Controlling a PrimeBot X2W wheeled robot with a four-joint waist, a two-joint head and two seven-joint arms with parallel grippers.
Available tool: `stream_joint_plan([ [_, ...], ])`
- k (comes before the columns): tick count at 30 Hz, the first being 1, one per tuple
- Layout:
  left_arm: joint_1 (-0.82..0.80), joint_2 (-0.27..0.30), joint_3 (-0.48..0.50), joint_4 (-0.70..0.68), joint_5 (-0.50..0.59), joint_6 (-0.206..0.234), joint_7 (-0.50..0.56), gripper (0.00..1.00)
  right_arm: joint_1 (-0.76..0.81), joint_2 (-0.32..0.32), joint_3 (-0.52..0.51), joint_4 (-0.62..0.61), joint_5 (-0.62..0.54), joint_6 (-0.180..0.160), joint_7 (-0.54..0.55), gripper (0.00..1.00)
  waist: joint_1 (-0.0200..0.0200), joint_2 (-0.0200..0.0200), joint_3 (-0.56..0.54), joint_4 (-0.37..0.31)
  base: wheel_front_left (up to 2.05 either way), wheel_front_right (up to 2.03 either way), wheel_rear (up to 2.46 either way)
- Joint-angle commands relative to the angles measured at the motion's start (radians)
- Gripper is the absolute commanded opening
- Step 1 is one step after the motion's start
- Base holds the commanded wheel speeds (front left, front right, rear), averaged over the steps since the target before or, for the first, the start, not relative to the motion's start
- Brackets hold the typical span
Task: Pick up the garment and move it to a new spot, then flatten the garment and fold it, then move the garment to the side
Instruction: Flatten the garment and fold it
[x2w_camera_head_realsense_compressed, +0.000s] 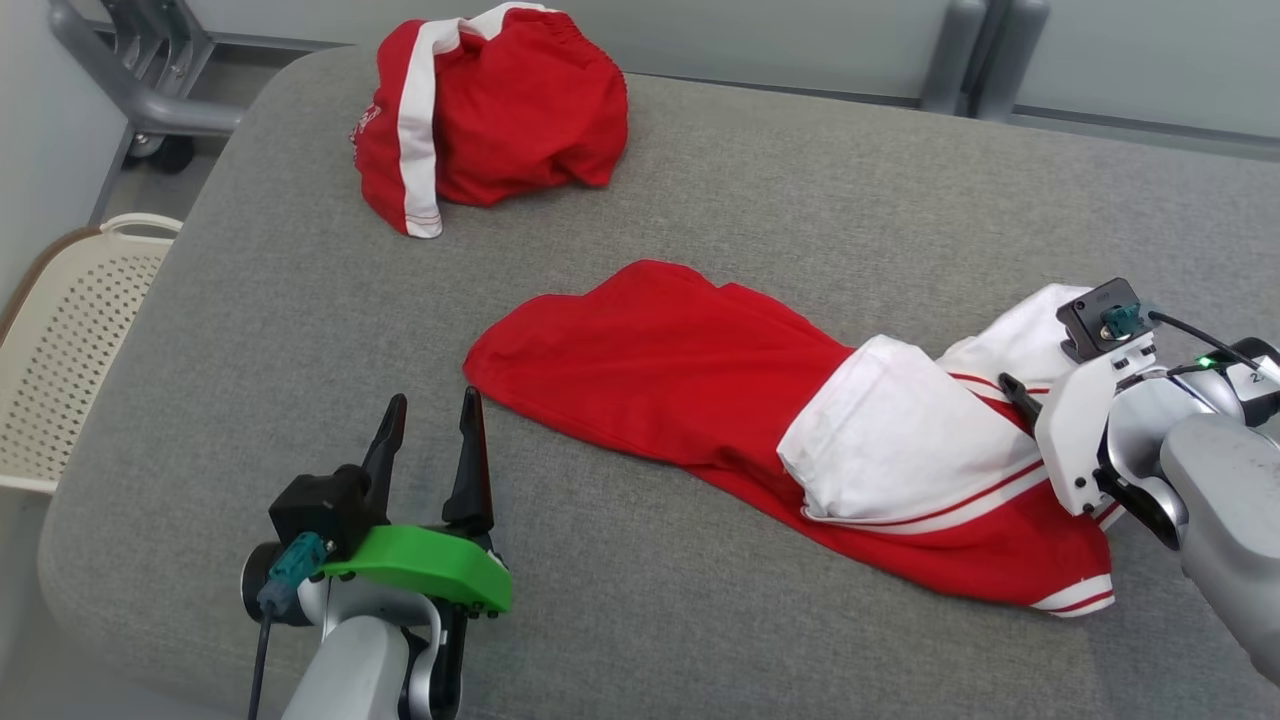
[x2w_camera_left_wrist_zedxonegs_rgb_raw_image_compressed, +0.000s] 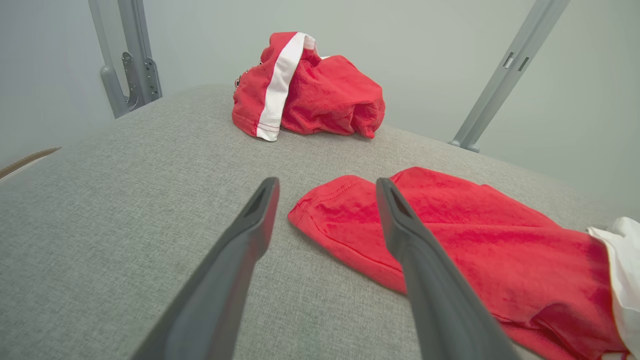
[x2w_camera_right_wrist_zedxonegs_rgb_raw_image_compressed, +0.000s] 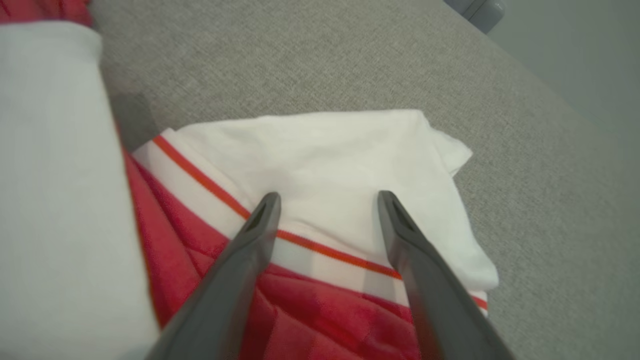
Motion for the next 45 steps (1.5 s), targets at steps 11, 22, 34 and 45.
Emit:
stream_joint_plan([
  [11, 0.007, -0.003, -0.014, -0.063, 0.022, 0.013, 0.000, 1.00, -0.121, -0.006, 0.086, 0.148, 0.042, -0.001, -0.044, 0.00, 0.0000, 0.0107, 0.048, 0.042, 0.00, 0.00, 0.00],
  [22, 0.005, -0.003, -0.022, -0.085, 0.011, 0.022, 0.000, 1.00, -0.359, 0.030, 0.006, 0.293, -0.116, -0.001, -0.262, 0.00, 0.0000, 0.0107, 0.070, 0.041, 0.00, 0.00, 0.00],
  [34, -0.023, -0.003, -0.051, -0.092, -0.006, 0.025, 0.000, 1.00, -0.540, 0.053, -0.116, 0.452, -0.313, -0.001, -0.350, 0.00, 0.0000, 0.0107, 0.095, 0.082, 0.00, 0.00, 0.00],
  [45, -0.031, -0.003, -0.065, -0.098, -0.016, 0.037, 0.000, 1.00, -0.502, 0.110, -0.159, 0.545, -0.376, -0.001, -0.390, 1.00, 0.0000, 0.0107, 0.108, 0.081, 0.00, 0.00, 0.00],
])
